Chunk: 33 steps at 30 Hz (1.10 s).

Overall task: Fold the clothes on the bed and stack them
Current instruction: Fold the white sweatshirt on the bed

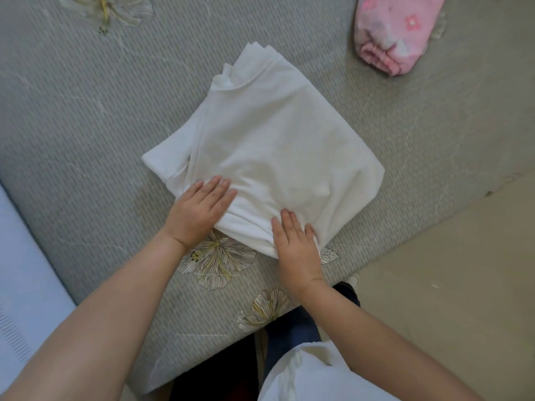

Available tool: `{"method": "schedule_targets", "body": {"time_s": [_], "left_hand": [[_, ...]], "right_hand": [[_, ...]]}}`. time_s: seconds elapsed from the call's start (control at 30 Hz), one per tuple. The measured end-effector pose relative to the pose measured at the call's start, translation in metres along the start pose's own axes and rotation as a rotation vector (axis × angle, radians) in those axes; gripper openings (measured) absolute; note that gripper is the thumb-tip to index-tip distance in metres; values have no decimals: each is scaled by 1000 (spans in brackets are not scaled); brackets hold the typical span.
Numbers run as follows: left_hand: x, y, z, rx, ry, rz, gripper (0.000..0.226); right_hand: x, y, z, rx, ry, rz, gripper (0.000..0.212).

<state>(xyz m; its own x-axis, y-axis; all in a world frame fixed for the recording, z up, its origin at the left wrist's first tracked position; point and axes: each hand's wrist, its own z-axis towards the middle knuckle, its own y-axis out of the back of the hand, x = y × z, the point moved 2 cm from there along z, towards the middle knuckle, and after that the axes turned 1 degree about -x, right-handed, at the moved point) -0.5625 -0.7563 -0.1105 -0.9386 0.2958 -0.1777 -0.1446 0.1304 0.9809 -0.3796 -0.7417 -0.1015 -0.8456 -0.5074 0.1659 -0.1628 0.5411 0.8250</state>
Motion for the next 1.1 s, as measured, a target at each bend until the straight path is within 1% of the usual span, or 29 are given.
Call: {"method": "schedule_targets", "body": {"time_s": [0.07, 0.13, 0.2, 0.27, 0.33, 0.43, 0.5, 0.57, 0.6, 0.7, 0.77, 0.8, 0.83, 0.87, 0.93, 1.1], "left_hand": [[-7, 9, 10, -37, 20, 2, 39], [-16, 23, 26, -66, 44, 9, 39], [-28, 44, 50, -102, 65, -10, 38], [-44, 72, 84, -190, 38, 13, 39], [-63, 105, 125, -252, -34, 51, 41], [-100, 156, 194, -330, -136, 148, 41], [-137, 186, 239, -344, -187, 198, 43], [-183, 213, 284, -324, -231, 255, 45], [-209, 224, 306, -297, -227, 279, 47], [-293, 247, 372, -239, -240, 242, 52], [-357, 265, 416, -319, -301, 258, 51], [-390, 273, 437, -273, -313, 291, 51], [-420, 280, 458, -183, -297, 306, 53], [-451, 287, 478, -134, -283, 323, 54], [-508, 304, 519, -150, -282, 330, 56], [-629, 353, 603, -230, -382, 315, 57]], "right_hand": [[-18, 9, 1, 64, 35, 60, 69], [-38, 28, -1, 38, 29, 125, 66], [-62, 56, -4, -52, 29, 144, 65], [-91, 92, -10, -148, 29, 142, 64], [-127, 128, -18, -241, 12, 134, 62], [-190, 180, -36, -364, -63, 150, 60], [-234, 212, -56, -448, -114, 157, 60], [-284, 238, -81, -515, -175, 165, 59], [-310, 249, -96, -534, -206, 161, 60], [-399, 276, -147, -574, -261, 108, 60], [-460, 296, -183, -611, -311, 95, 59], [-490, 306, -203, -626, -334, 83, 58], [-521, 316, -224, -640, -356, 67, 59], [-551, 325, -243, -658, -382, 49, 59], [-609, 345, -279, -703, -427, 5, 60], [-723, 402, -354, -771, -567, -74, 62]]}}
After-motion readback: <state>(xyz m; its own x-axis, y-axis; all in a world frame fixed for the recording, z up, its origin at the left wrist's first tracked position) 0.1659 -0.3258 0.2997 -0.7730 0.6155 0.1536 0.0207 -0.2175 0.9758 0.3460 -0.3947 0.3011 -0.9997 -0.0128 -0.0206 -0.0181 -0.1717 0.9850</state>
